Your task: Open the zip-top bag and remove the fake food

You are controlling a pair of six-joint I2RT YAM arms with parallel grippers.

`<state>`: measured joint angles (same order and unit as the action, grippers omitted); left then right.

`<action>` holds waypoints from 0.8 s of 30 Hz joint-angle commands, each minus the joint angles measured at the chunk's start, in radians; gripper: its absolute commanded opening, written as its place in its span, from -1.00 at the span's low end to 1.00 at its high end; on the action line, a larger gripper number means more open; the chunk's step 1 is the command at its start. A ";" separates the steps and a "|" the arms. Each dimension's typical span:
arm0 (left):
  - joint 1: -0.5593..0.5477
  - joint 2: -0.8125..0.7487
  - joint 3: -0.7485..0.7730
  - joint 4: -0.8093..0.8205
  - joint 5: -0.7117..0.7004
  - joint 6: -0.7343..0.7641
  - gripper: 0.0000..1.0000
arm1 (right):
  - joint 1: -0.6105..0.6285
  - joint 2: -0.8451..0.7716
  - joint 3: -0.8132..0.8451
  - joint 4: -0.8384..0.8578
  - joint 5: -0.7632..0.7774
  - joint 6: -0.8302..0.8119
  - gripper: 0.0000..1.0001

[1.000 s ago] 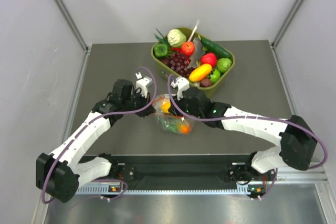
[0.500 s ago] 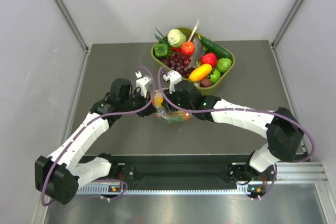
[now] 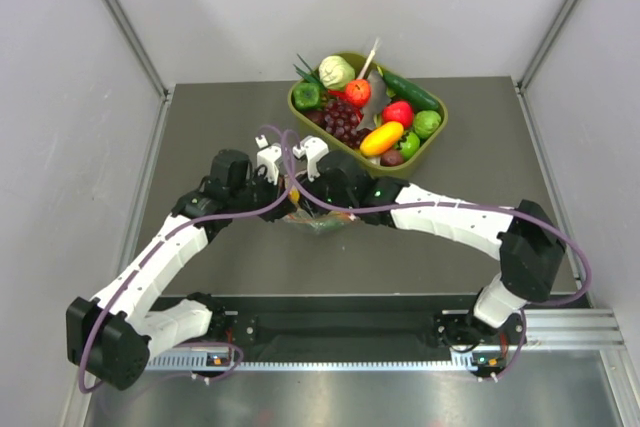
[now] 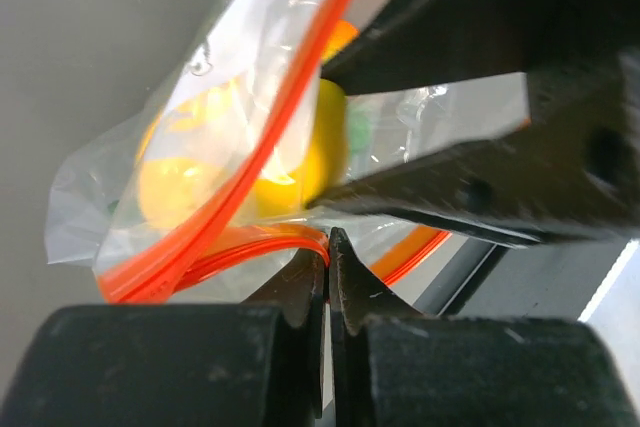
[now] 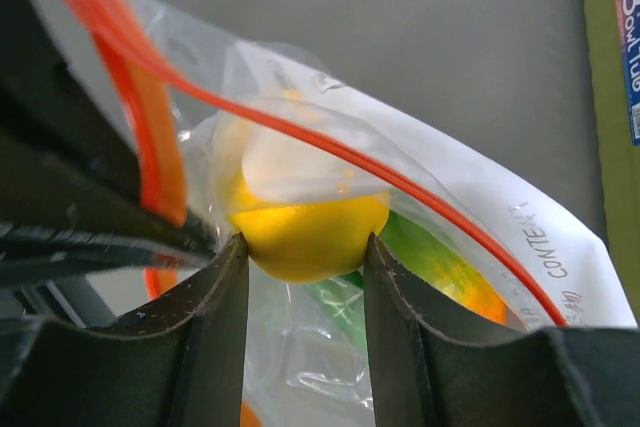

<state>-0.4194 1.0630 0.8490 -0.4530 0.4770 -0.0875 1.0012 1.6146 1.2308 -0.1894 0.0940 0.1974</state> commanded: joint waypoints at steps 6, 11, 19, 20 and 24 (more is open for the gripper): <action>0.005 -0.035 0.007 0.033 -0.077 -0.015 -1.00 | 0.043 -0.137 0.039 -0.070 -0.033 -0.049 -0.76; 0.007 0.005 0.022 0.001 -0.107 -0.015 -1.00 | 0.050 -0.232 0.009 -0.077 0.055 -0.047 -0.78; 0.008 0.032 0.027 -0.013 -0.112 -0.012 -1.00 | 0.047 -0.329 -0.011 -0.064 0.101 -0.035 -0.80; 0.008 0.032 0.027 -0.012 -0.112 -0.012 -1.00 | 0.043 -0.334 -0.017 -0.056 0.092 -0.032 -0.81; 0.007 0.023 0.022 -0.006 -0.104 -0.012 -1.00 | 0.036 -0.320 -0.031 -0.051 0.073 -0.027 -0.81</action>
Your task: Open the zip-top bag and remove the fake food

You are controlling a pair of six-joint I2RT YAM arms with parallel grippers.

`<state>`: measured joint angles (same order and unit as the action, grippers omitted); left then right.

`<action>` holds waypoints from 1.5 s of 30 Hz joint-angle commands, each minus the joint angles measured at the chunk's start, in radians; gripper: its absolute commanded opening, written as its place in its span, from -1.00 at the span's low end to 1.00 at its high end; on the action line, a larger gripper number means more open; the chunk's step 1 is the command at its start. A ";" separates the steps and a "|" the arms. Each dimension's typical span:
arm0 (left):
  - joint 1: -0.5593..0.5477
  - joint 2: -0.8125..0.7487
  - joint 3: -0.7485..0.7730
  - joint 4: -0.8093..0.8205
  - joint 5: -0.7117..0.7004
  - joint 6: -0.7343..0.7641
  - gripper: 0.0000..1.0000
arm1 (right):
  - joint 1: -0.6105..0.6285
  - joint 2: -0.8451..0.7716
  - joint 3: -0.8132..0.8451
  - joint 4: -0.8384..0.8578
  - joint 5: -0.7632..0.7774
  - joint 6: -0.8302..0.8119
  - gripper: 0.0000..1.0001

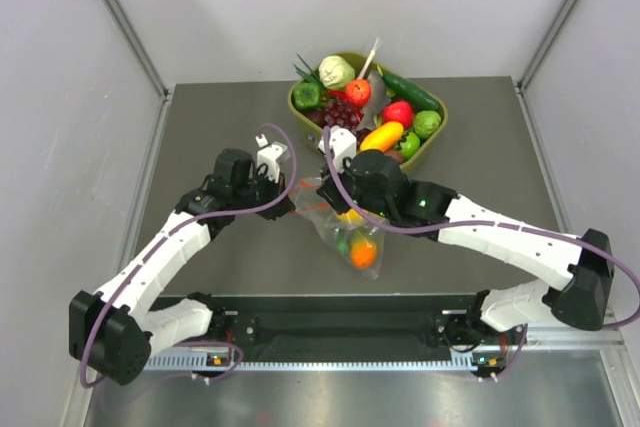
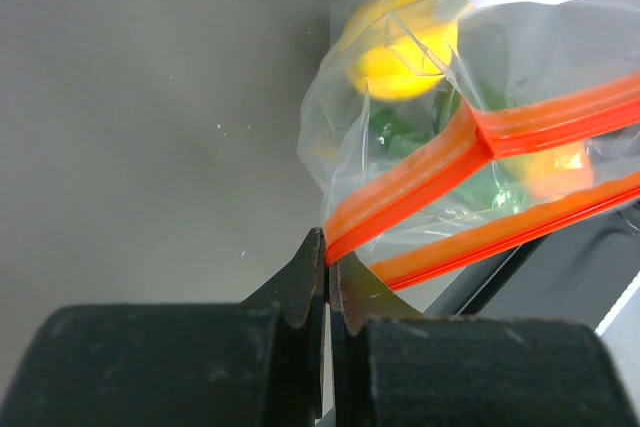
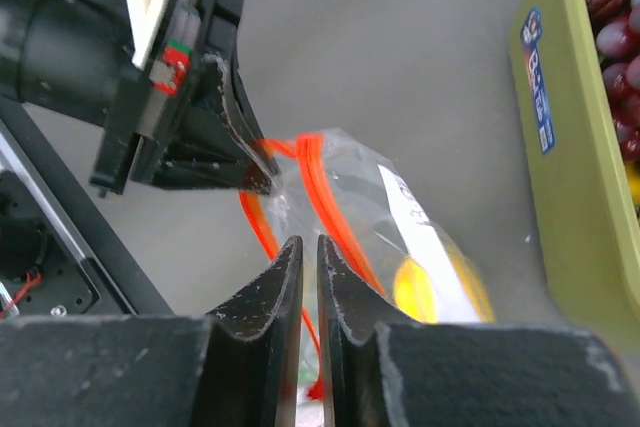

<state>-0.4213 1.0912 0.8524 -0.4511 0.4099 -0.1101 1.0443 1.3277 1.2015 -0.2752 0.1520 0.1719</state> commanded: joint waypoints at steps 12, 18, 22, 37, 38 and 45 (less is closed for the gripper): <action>0.009 0.055 0.016 0.011 0.089 -0.011 -1.00 | -0.026 0.128 -0.072 0.022 -0.028 -0.015 -0.74; 0.007 0.061 0.014 0.014 0.104 -0.014 -1.00 | -0.026 0.182 -0.108 0.027 0.003 0.006 -0.40; 0.007 0.058 0.013 0.018 0.112 -0.014 -1.00 | -0.024 0.214 -0.117 0.004 0.046 0.008 -0.20; 0.006 0.030 0.007 0.031 0.147 -0.005 -1.00 | -0.027 0.332 -0.142 -0.067 0.168 0.074 -0.12; 0.006 0.033 0.007 0.032 0.147 -0.005 -1.00 | -0.027 0.335 -0.134 -0.079 0.194 0.080 -0.11; 0.006 0.038 0.007 0.031 0.156 -0.011 -1.00 | -0.030 0.332 -0.094 -0.196 0.248 0.126 0.03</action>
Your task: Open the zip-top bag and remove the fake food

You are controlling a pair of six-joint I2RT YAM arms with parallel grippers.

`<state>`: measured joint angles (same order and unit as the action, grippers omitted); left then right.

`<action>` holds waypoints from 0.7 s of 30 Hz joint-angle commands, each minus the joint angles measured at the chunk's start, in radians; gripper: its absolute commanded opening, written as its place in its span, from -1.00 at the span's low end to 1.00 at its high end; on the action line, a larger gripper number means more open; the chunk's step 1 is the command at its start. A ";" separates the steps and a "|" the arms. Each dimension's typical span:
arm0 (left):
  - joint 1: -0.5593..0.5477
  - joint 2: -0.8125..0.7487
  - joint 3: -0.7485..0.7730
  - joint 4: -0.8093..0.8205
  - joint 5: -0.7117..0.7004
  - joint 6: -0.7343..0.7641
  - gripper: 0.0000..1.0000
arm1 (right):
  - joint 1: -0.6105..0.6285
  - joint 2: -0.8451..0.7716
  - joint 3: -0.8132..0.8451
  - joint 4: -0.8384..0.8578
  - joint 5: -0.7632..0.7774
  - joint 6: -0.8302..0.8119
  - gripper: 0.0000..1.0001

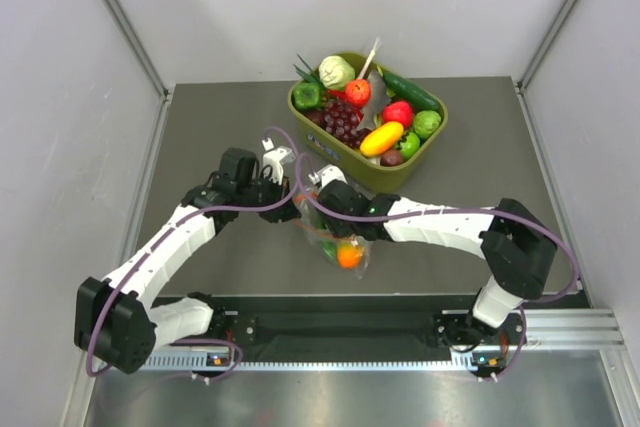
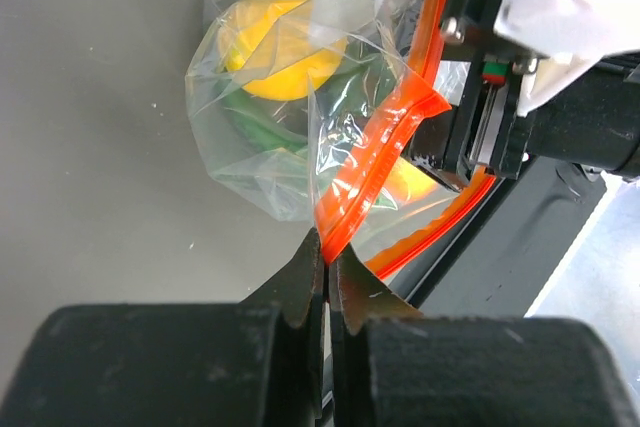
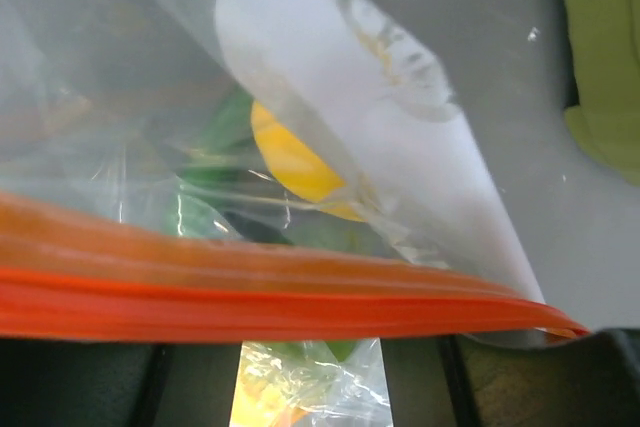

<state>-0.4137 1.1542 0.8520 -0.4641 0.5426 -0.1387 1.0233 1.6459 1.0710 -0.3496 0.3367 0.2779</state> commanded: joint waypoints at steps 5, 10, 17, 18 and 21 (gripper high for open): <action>-0.004 -0.034 0.005 0.047 0.028 0.014 -1.00 | -0.009 0.008 0.030 -0.193 0.047 0.078 0.10; -0.017 -0.042 0.004 0.048 0.025 0.014 -1.00 | -0.009 0.006 0.007 -0.218 0.001 0.130 0.19; -0.025 -0.056 0.002 0.051 0.025 0.014 -1.00 | -0.014 0.052 -0.031 -0.195 -0.025 0.185 0.33; -0.027 -0.056 0.002 0.051 0.020 0.014 -1.00 | -0.015 0.055 -0.040 -0.187 -0.033 0.191 0.34; -0.027 -0.065 0.001 0.051 0.008 0.016 -1.00 | -0.019 0.069 -0.063 -0.178 -0.045 0.207 0.35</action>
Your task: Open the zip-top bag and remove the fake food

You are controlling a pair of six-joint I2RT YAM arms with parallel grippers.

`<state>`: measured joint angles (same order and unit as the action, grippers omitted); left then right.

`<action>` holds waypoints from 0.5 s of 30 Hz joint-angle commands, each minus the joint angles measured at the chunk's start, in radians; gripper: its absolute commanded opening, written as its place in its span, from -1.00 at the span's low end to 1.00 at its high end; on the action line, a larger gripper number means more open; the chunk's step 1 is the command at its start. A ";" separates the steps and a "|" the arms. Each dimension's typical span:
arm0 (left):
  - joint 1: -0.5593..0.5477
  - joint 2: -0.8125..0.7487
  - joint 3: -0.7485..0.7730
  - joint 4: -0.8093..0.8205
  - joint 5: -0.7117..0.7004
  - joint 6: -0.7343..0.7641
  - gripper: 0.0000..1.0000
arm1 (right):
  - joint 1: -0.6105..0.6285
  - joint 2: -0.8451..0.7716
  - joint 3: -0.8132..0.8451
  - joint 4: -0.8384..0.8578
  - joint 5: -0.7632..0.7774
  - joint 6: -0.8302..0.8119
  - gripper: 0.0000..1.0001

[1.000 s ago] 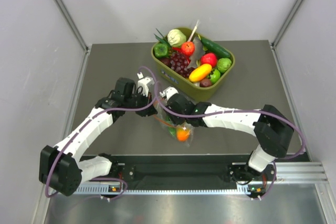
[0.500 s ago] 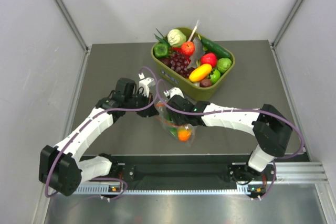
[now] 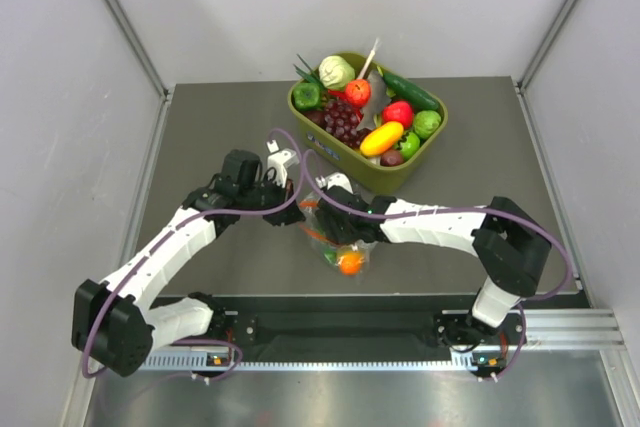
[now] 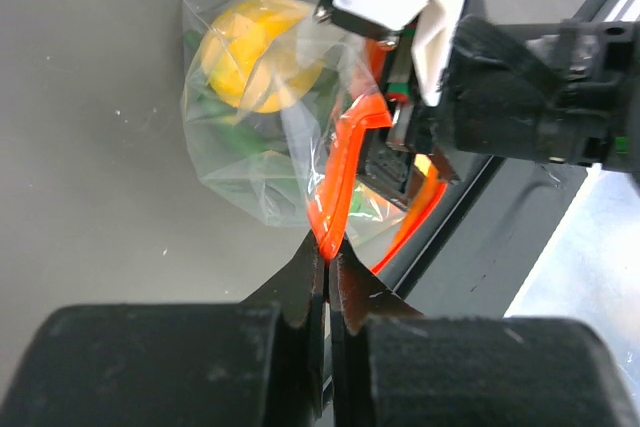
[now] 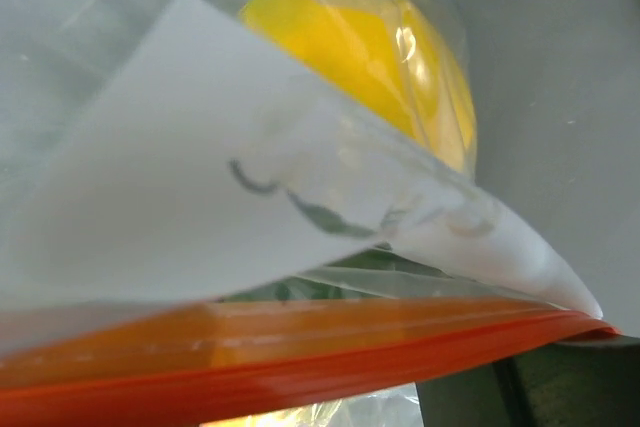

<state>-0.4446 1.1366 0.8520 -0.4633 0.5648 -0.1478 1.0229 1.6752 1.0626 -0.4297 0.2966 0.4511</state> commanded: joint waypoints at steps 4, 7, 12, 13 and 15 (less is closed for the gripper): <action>0.004 -0.048 -0.001 0.052 -0.016 0.025 -1.00 | -0.027 0.050 -0.090 -0.078 -0.027 0.044 0.36; 0.003 -0.044 -0.001 0.052 -0.014 0.027 -1.00 | -0.030 0.061 -0.110 -0.073 -0.039 0.046 0.39; 0.003 -0.040 0.001 0.052 -0.016 0.027 -1.00 | -0.040 0.069 -0.151 -0.026 -0.082 0.044 0.24; 0.003 -0.041 0.001 0.052 -0.016 0.027 -1.00 | -0.041 0.069 -0.150 -0.023 -0.083 0.044 0.08; 0.003 -0.040 -0.001 0.054 -0.019 0.028 -1.00 | -0.041 0.051 -0.142 -0.020 -0.070 0.038 -0.53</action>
<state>-0.4534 1.1347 0.8421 -0.4641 0.5625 -0.1459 1.0027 1.6920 0.9749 -0.2928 0.2169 0.5022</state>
